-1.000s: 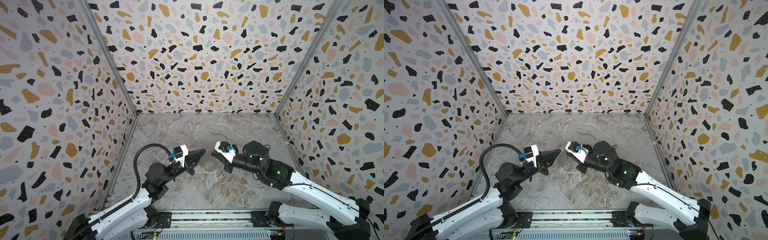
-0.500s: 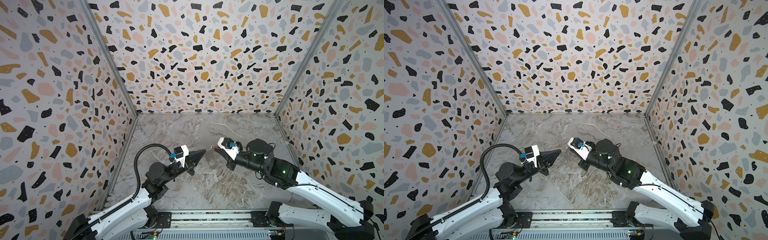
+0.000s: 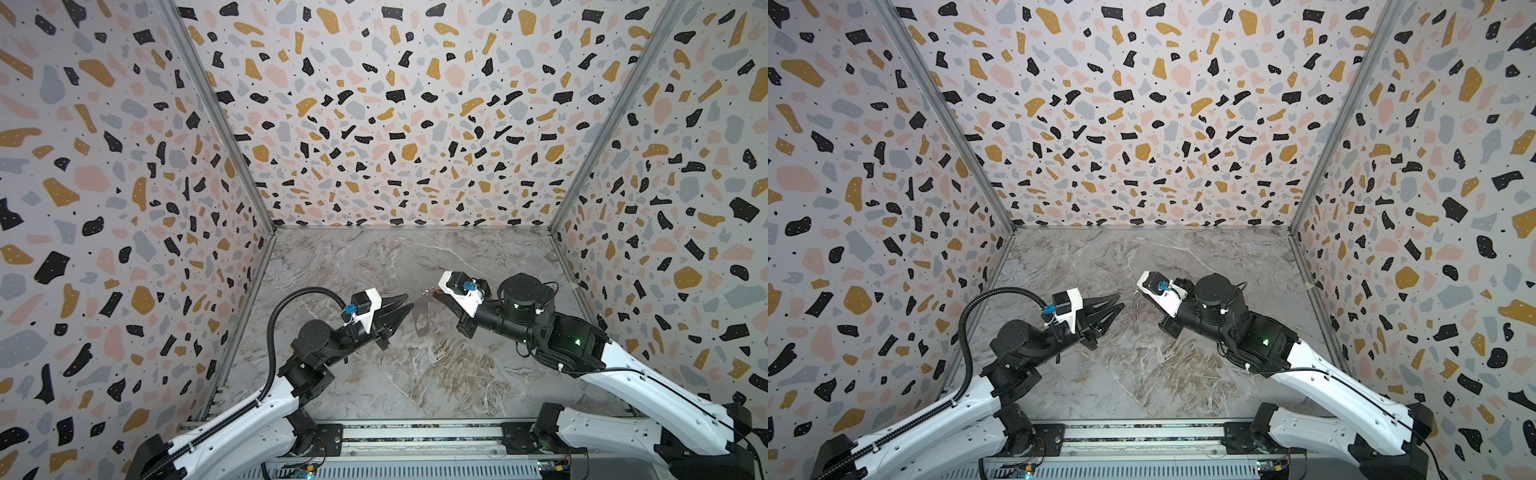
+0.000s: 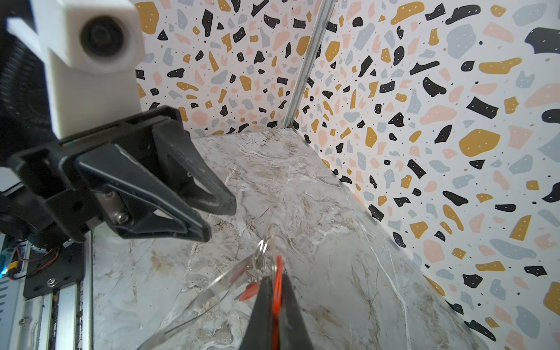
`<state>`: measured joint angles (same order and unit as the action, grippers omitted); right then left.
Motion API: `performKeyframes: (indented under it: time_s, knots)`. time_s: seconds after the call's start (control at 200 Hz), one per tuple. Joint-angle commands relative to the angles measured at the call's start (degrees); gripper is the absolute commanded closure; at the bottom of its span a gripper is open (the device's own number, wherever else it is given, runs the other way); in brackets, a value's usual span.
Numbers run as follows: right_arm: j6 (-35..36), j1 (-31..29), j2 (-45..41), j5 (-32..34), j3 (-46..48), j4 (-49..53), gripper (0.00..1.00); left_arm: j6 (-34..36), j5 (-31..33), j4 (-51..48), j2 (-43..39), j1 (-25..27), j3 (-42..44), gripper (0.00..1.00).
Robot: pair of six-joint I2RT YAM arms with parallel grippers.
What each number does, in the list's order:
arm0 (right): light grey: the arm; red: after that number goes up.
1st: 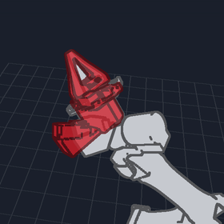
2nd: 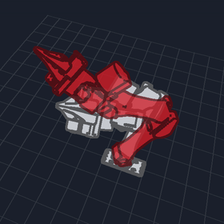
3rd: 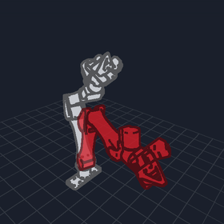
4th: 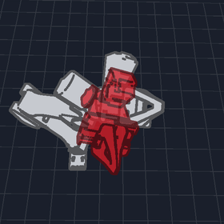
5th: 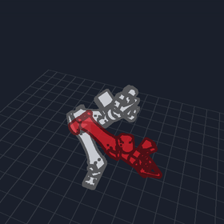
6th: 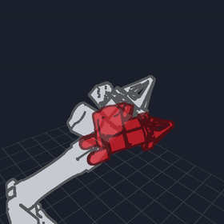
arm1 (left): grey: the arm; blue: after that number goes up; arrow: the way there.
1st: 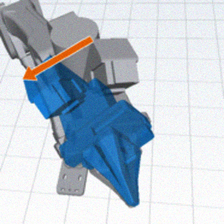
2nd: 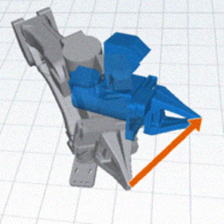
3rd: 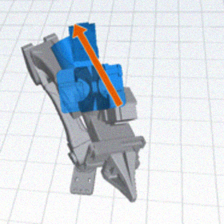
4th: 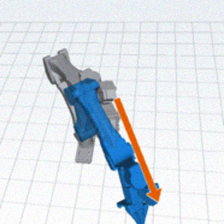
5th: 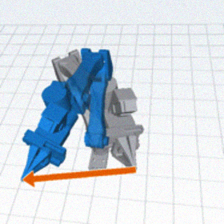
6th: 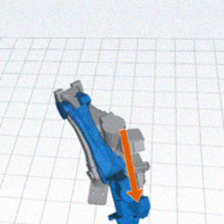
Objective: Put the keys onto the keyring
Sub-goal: 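Bring both grippers together, right gripper working the key along the ring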
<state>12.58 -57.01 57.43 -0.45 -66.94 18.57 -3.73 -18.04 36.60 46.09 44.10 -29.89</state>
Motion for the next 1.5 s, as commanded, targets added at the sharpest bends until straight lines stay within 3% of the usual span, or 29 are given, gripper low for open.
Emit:
performKeyframes:
  time_s: [0.0, 0.38, 0.736, 1.081, 1.492]
  knots:
    - [0.74, -0.29, -0.83, -0.51, -2.16, -0.18, 1.0, 4.47, -0.73, -4.56, -0.73, 0.07, -4.5, 0.72]
    - [1.39, -0.25, -1.35, -2.74, -1.94, 0.31, 1.0, 12.04, -5.09, -16.82, 2.24, -0.11, -12.31, 0.64]
    - [2.17, -0.36, -1.66, -4.91, -1.86, 0.24, 1.0, 18.89, -6.82, -28.36, 7.78, -0.48, -19.77, 0.65]
    - [2.18, -0.36, -1.62, -4.48, -1.88, 0.47, 1.0, 19.89, -7.09, -30.51, 7.12, -0.5, -20.64, 0.87]
    - [1.62, -0.32, -1.1, -2.72, -2.03, 0.94, 1.0, 20.03, -7.18, -29.69, 5.43, -0.5, -20.55, 1.0]
